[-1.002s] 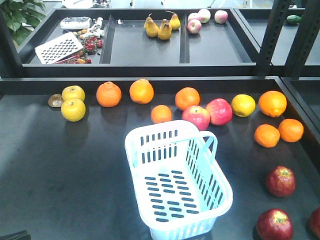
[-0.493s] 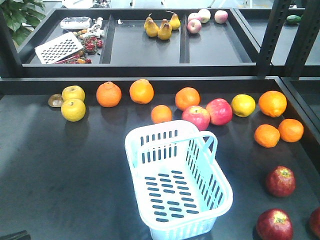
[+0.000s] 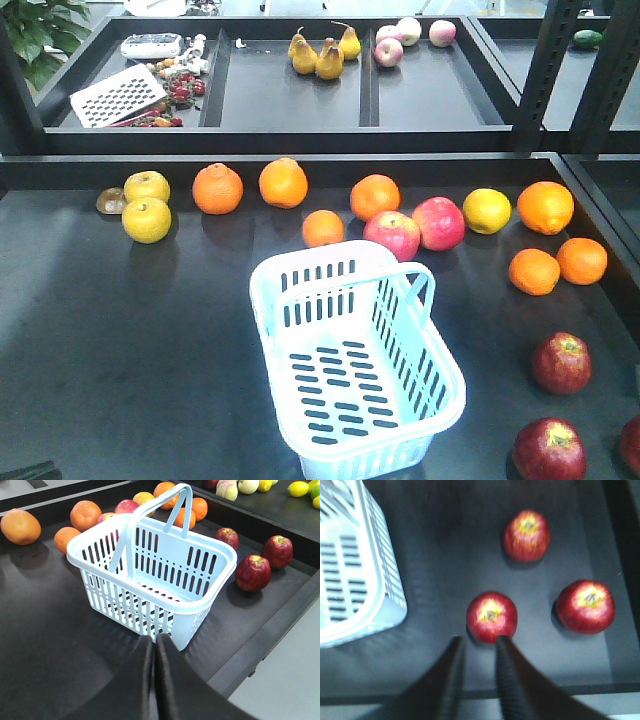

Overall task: Pick three apples into basket with both arms
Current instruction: 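Reach the right gripper down and grasp the nearest red apple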

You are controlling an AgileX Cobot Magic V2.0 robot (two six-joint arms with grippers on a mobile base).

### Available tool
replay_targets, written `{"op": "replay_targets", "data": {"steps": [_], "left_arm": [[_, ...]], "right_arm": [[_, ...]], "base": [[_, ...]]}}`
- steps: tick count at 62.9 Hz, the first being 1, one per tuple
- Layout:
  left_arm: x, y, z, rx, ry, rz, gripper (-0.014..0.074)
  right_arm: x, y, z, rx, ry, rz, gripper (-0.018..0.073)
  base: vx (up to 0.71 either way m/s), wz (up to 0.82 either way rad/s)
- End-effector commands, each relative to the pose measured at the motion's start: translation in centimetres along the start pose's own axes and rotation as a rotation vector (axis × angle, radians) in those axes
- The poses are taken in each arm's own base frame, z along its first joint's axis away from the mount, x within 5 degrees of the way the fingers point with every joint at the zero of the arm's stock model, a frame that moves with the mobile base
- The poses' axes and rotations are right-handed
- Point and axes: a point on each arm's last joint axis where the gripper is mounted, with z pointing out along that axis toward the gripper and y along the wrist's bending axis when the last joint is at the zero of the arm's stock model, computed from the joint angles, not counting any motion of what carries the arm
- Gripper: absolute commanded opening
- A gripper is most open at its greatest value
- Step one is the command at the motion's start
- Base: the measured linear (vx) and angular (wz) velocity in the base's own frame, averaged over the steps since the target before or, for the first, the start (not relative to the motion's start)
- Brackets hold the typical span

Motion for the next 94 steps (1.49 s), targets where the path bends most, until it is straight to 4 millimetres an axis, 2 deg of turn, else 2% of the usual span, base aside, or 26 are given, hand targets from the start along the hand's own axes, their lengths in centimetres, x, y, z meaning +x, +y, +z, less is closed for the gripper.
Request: {"op": "replay_targets", "data": {"steps": [1,4,5,9,13,19,35,64,81,94], "left_arm": [[-1.4,0.0,-0.3,-0.004,-0.089,-0.013,-0.0008],[-1.4,0.0,-0.3,-0.004,-0.089,-0.013,-0.0008],[-1.4,0.0,-0.3,-0.004,-0.089,-0.013,-0.0008],[-1.4,0.0,-0.3,-0.004,-0.089,-0.013,-0.0008],[-1.4,0.0,-0.3,-0.004,-0.089,-0.013,-0.0008],[-1.4,0.0,-0.3,-0.004,-0.089,-0.013,-0.0008],[-1.4,0.0,-0.3,-0.004,-0.089,-0.013,-0.0008],[-1.4,0.0,-0.3,-0.004,-0.089,-0.013,-0.0008],[-1.4,0.0,-0.3,-0.004,-0.089,-0.013,-0.0008],[-1.4,0.0,-0.3,-0.004,-0.089,-0.013,-0.0007]], "right_arm": [[-2.2,0.1,0.6,-0.004,-0.004,-0.044,0.041],[-2.8,0.1,1.5,-0.001,0.026,-0.048,0.0503],[-3.1,0.1,1.8,0.0,0.032,-0.05,0.056],[-3.7,0.1,2.9,0.004,0.072,-0.062,0.0667],[-3.9,0.1,3.8,0.004,0.095,-0.075,0.073],[-4.2,0.0,5.3,0.005,0.141,-0.077,0.0725],[-4.0,-0.2,11.2,0.009,0.334,-0.066,0.0673],[-2.4,-0.6,19.1,0.016,0.512,-0.06,0.0645],[-1.2,-0.8,22.3,0.019,0.565,-0.059,0.0632],[-0.8,-0.9,23.3,0.019,0.57,-0.059,0.0587]], "base": [[0.0,0.0],[0.0,0.0],[0.0,0.0],[0.0,0.0],[0.0,0.0],[0.0,0.0],[0.0,0.0],[0.0,0.0],[0.0,0.0],[0.0,0.0]]}}
